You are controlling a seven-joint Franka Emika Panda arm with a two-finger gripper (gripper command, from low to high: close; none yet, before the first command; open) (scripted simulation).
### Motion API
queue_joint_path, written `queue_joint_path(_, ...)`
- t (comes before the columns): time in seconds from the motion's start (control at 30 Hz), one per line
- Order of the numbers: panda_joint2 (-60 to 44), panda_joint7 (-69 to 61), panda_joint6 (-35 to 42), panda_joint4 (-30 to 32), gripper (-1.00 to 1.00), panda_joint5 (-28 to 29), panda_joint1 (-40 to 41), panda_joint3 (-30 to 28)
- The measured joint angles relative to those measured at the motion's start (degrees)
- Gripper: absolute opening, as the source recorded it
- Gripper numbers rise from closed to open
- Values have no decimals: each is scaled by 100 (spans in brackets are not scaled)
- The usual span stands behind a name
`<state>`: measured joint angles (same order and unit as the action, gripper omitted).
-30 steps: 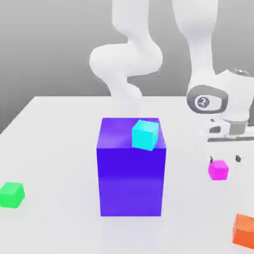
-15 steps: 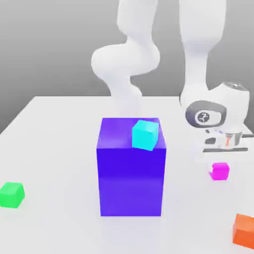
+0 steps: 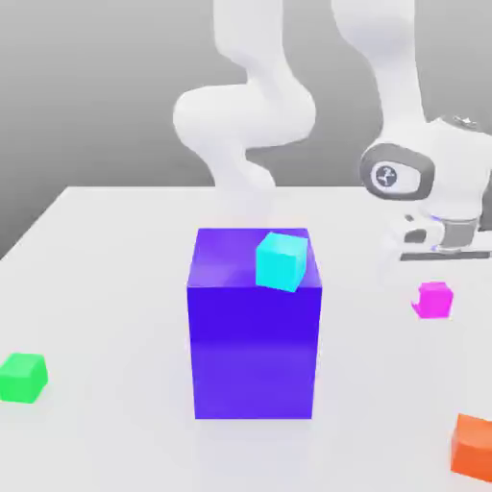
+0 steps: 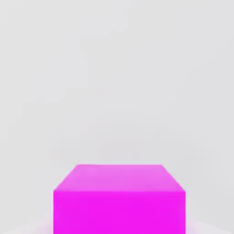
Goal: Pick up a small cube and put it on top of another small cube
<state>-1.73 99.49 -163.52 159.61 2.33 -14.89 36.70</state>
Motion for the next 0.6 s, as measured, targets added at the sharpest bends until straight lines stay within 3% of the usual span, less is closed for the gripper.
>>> queue_joint_path(0.1,110,-572,191,-526,-100,-568,463,-187)
queue_joint_path(0.27,156,-1289,487,-1060,-100,-1038,1025,-1046)
queue_joint_path(0.6,249,-2104,852,-1348,-100,-1322,1958,-2849)
